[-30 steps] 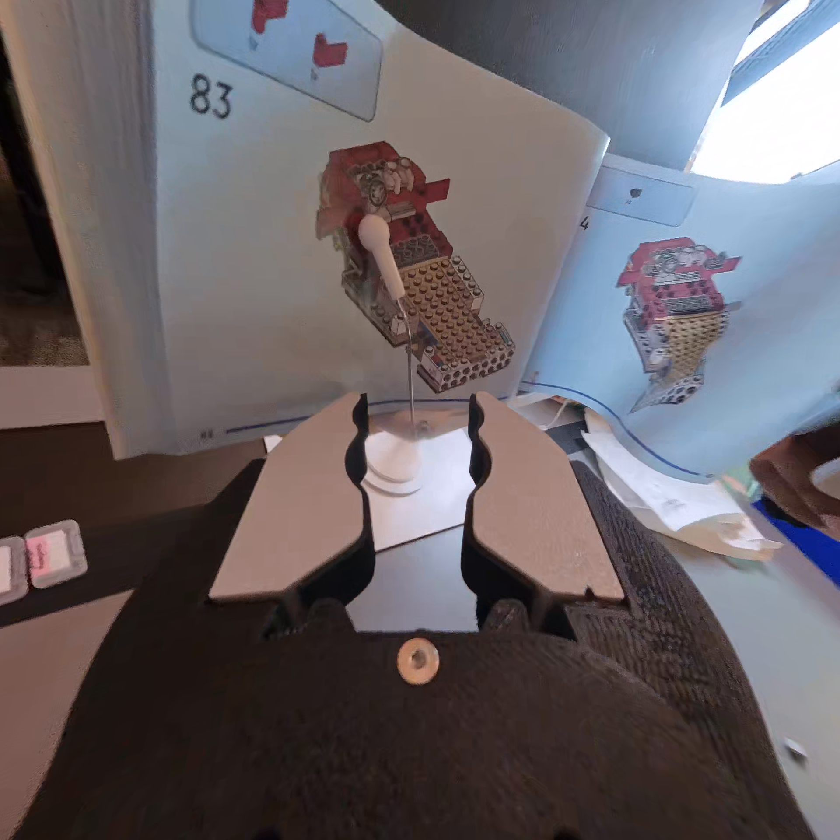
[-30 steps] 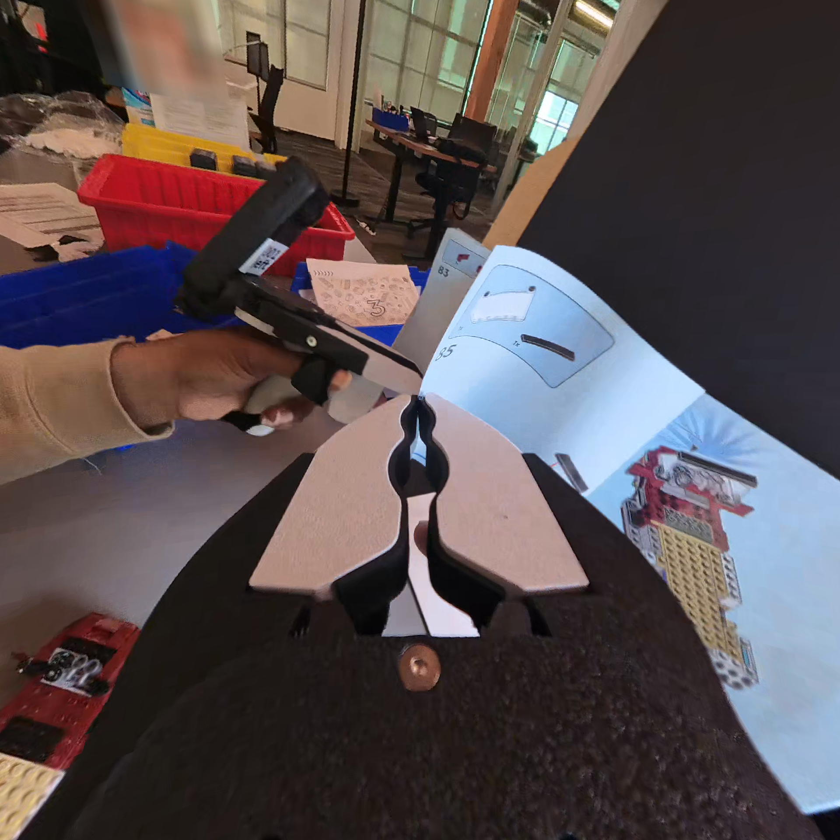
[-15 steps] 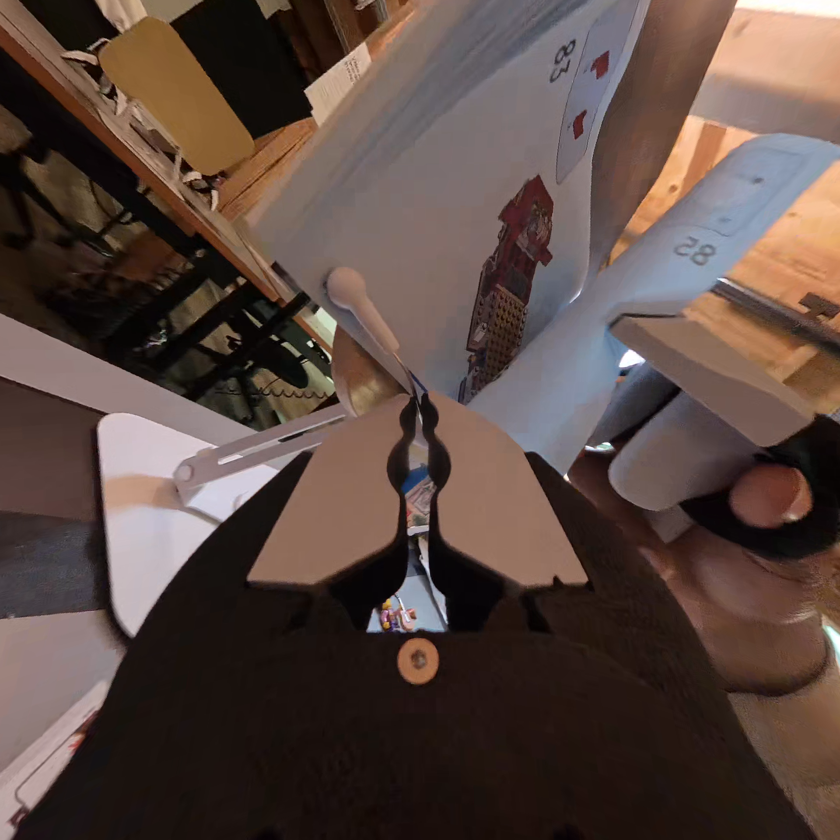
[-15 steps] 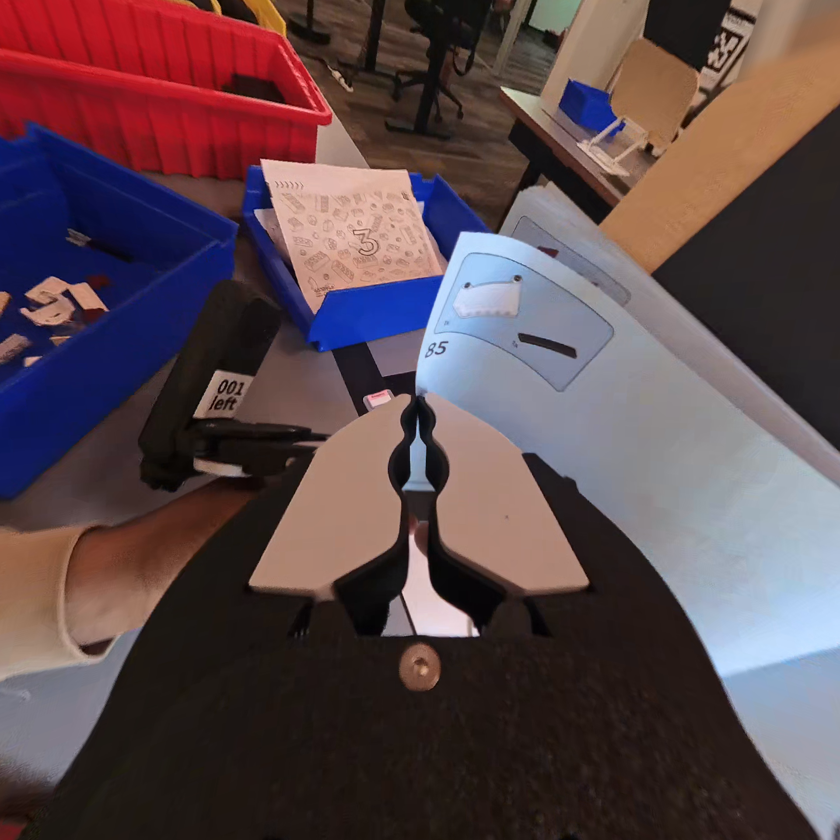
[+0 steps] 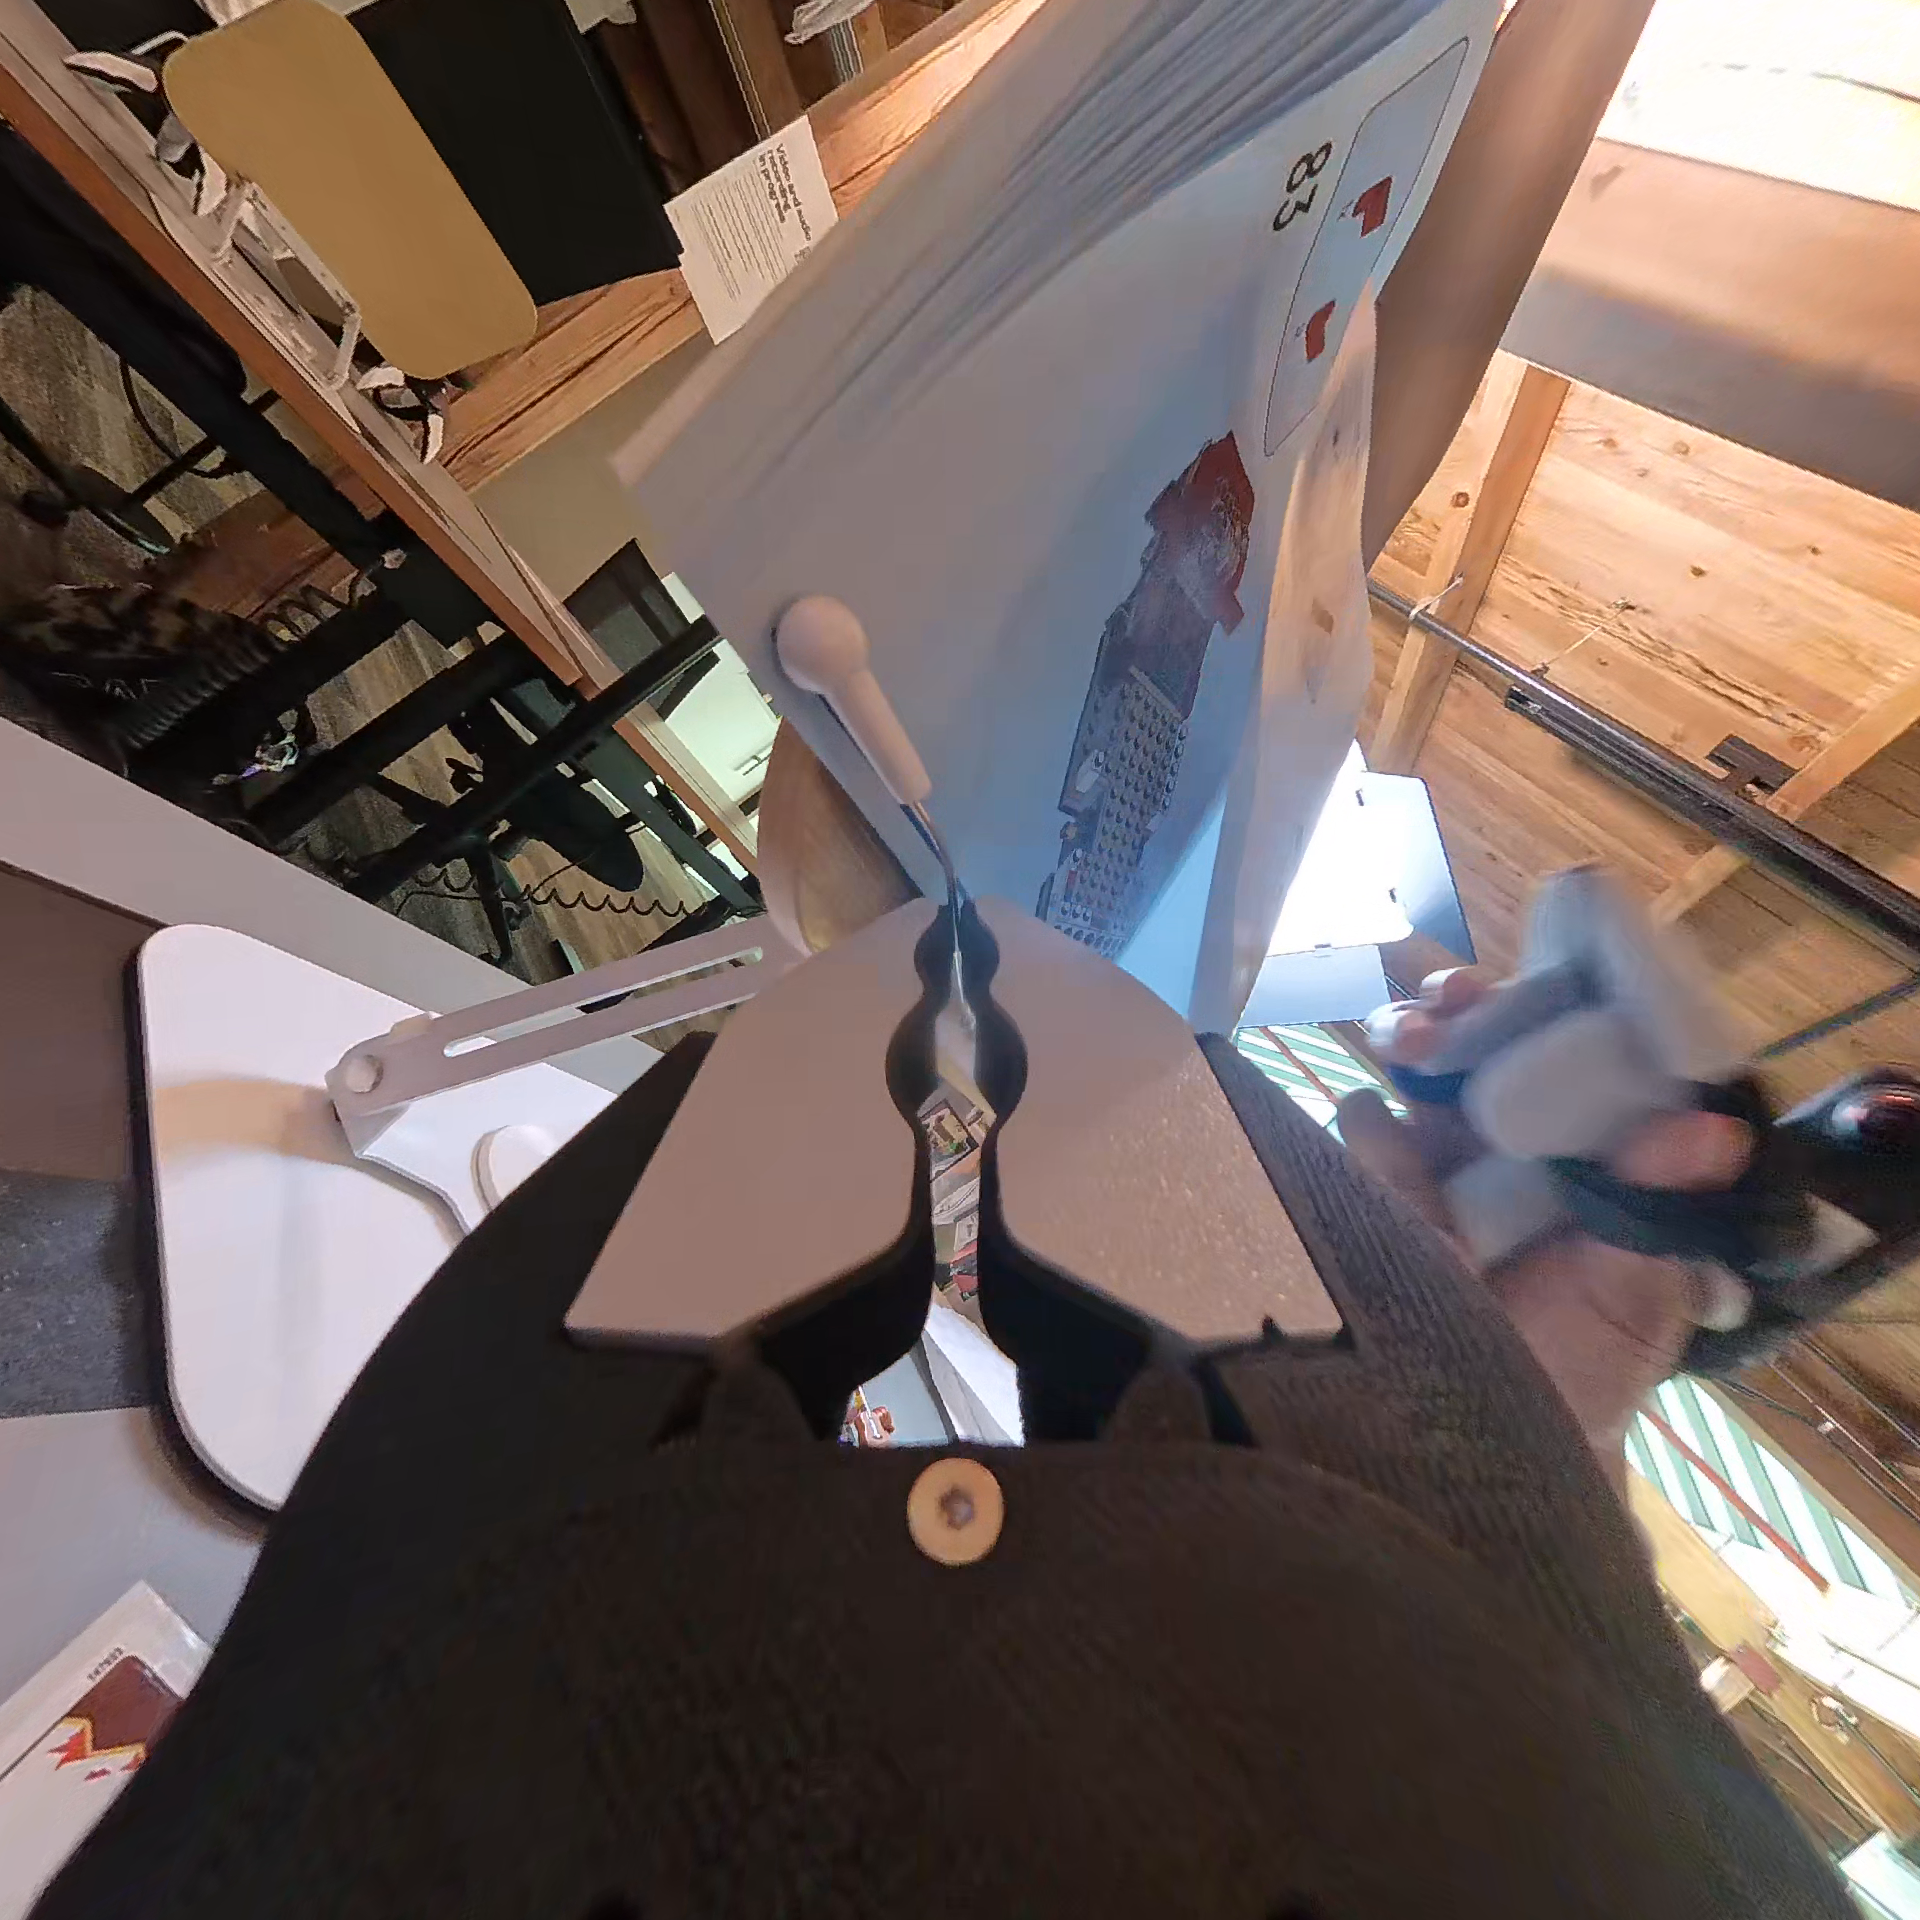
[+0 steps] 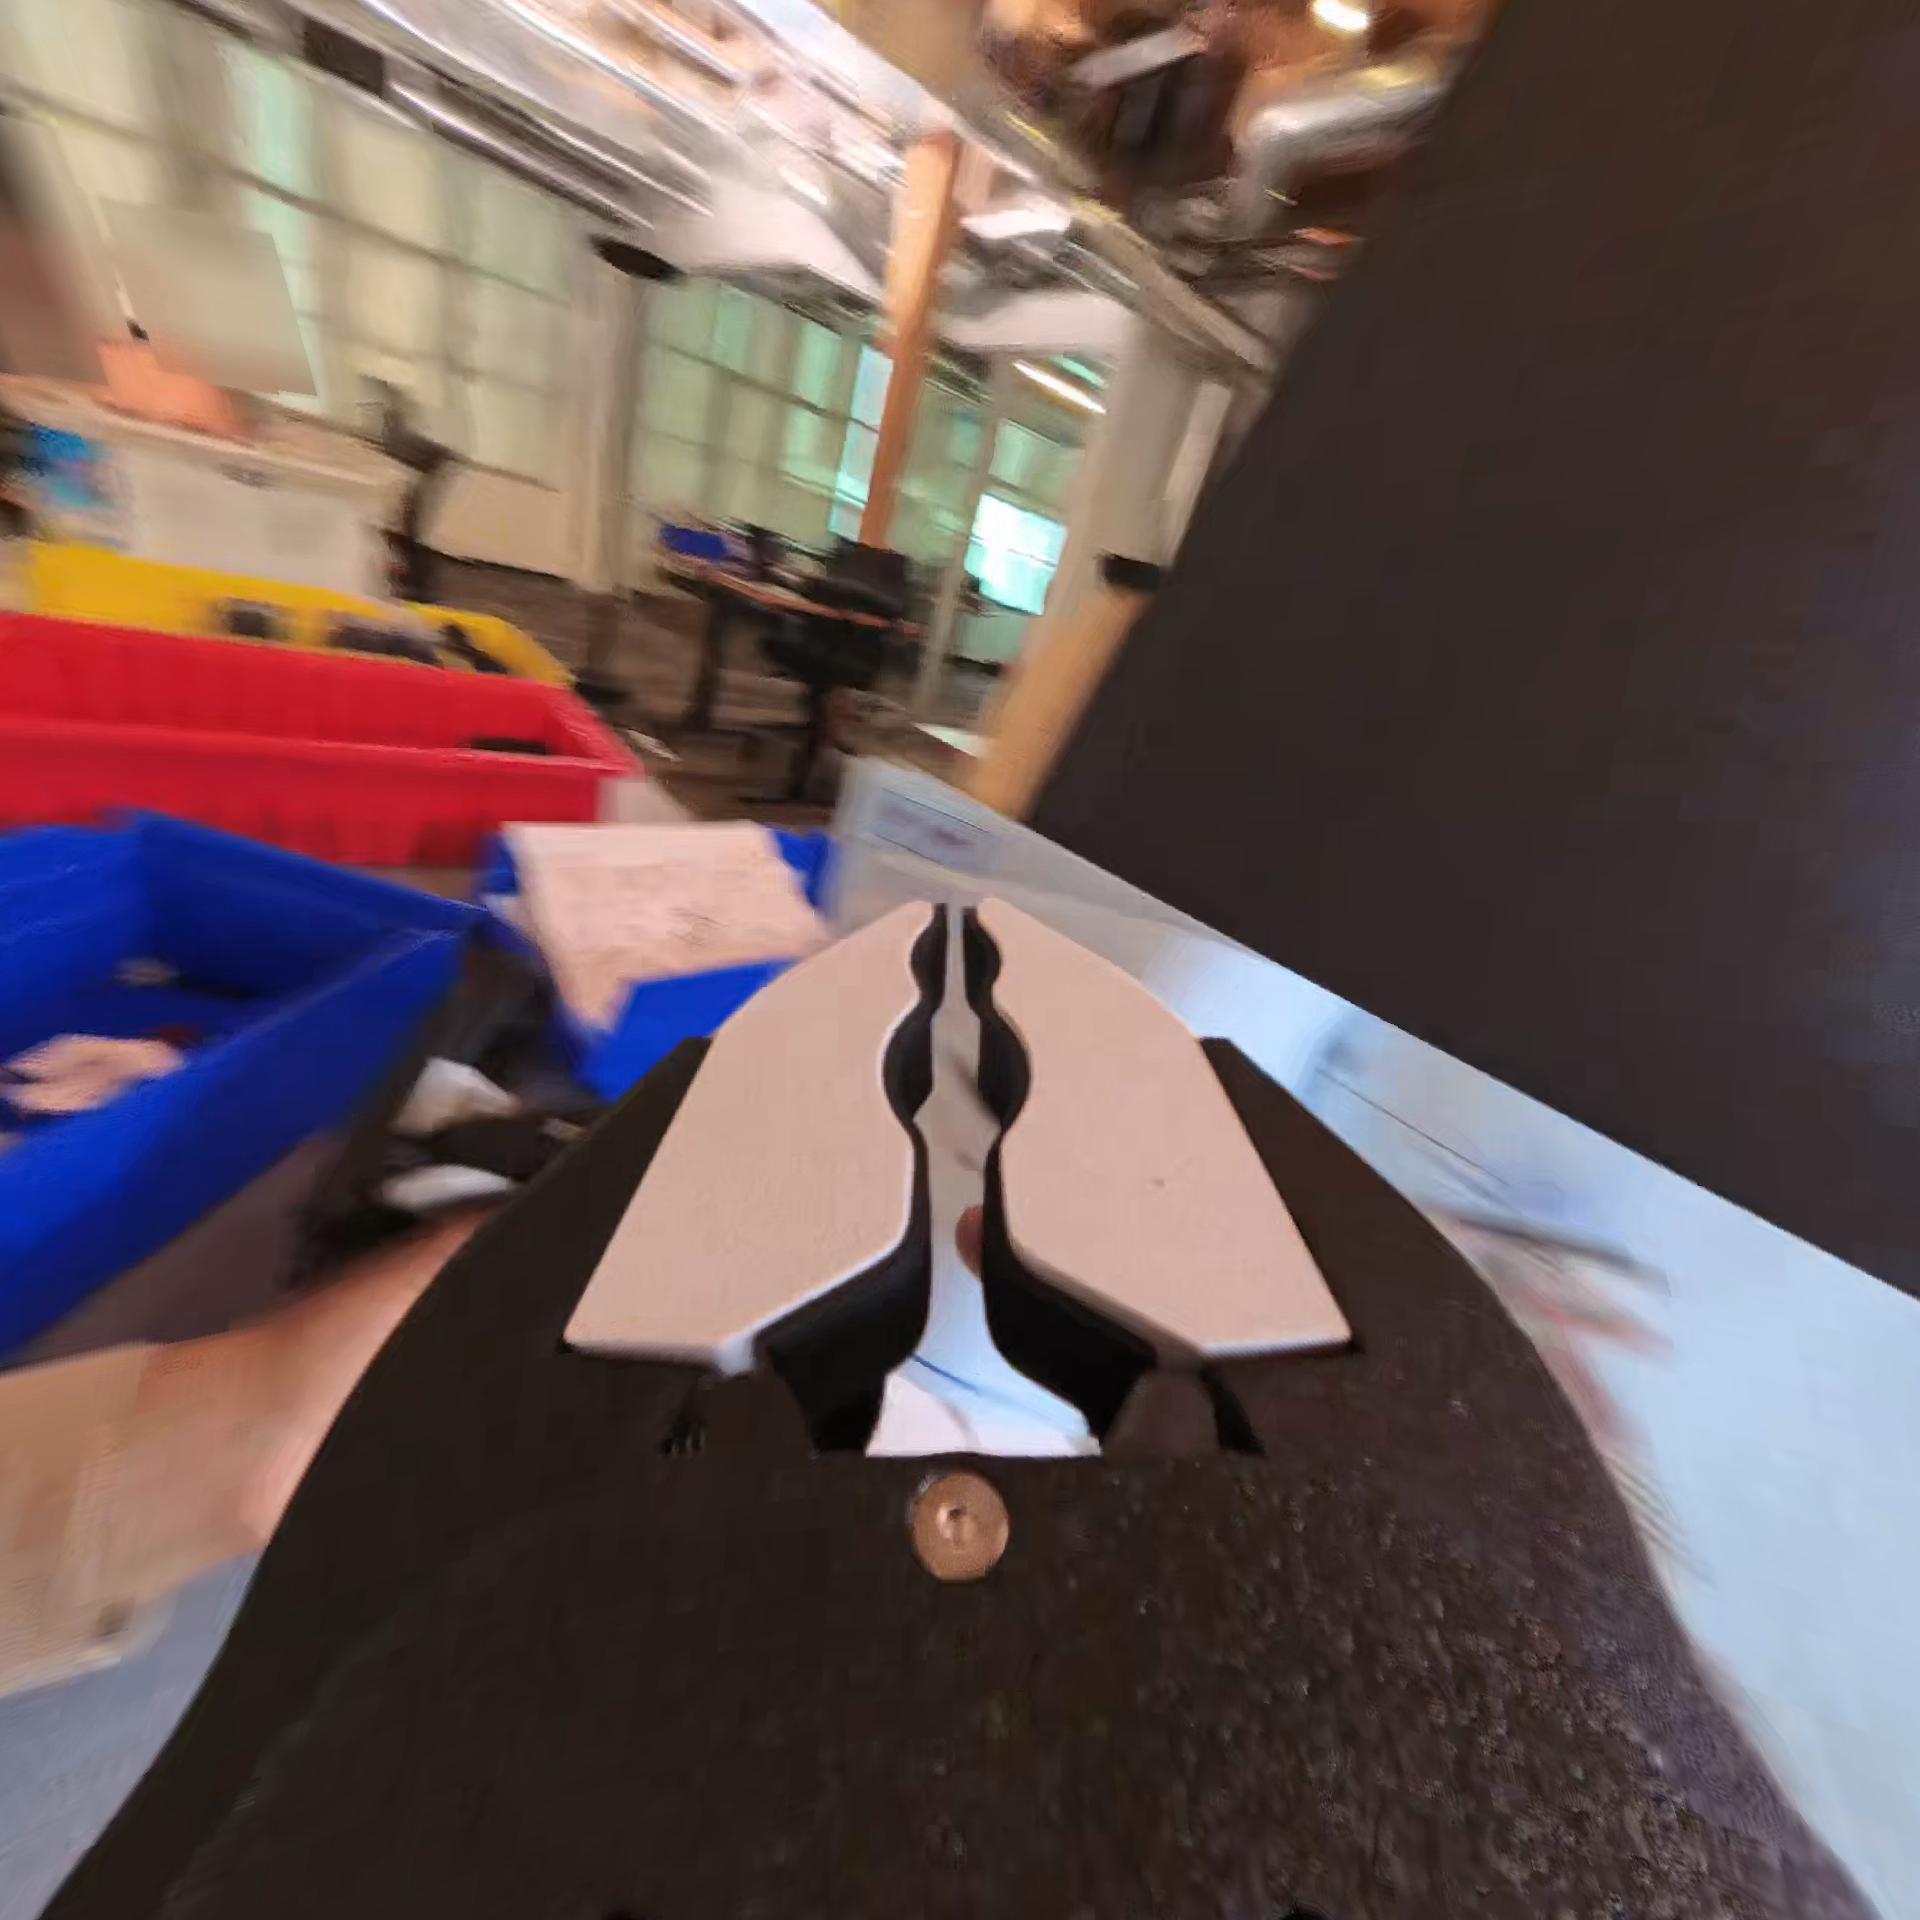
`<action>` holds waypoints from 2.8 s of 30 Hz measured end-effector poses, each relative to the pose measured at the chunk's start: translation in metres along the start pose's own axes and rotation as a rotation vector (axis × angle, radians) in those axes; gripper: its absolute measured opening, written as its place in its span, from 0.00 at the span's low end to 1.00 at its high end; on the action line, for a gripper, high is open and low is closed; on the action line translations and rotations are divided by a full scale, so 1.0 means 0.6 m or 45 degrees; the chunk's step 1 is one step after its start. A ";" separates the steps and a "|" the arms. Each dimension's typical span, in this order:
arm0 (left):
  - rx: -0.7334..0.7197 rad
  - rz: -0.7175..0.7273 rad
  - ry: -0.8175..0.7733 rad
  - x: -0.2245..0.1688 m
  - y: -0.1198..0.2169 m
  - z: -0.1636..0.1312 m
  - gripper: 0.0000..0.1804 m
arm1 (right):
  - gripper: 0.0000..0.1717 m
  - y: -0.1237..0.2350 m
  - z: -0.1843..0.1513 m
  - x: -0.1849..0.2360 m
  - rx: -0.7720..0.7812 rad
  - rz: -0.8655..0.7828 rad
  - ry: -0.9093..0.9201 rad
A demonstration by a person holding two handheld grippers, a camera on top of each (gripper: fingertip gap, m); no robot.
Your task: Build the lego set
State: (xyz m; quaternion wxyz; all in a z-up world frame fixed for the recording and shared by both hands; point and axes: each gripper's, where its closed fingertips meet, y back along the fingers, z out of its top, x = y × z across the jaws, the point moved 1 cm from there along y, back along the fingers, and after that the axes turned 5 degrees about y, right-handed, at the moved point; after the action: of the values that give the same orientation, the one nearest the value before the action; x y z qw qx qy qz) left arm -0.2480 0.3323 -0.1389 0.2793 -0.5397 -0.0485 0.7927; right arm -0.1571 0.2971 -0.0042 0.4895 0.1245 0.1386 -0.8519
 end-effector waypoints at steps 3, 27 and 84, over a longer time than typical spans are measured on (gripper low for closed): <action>-0.010 0.003 -0.014 0.000 0.001 -0.001 0.01 | 0.00 0.022 -0.102 -0.080 0.334 -0.072 0.135; 0.304 0.371 -1.402 -0.063 -0.046 -0.039 0.01 | 0.00 -0.075 -0.180 -0.027 0.719 -0.114 0.577; -0.238 0.706 -1.540 -0.138 0.004 0.141 0.00 | 0.00 0.451 -0.157 0.102 0.147 -0.412 -0.154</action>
State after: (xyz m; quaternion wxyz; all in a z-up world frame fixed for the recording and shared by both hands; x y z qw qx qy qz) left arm -0.3018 0.3084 -0.0364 -0.0589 -0.0150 -0.1242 0.9904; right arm 0.0551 0.1512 -0.1442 0.3454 0.0771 0.0782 -0.9320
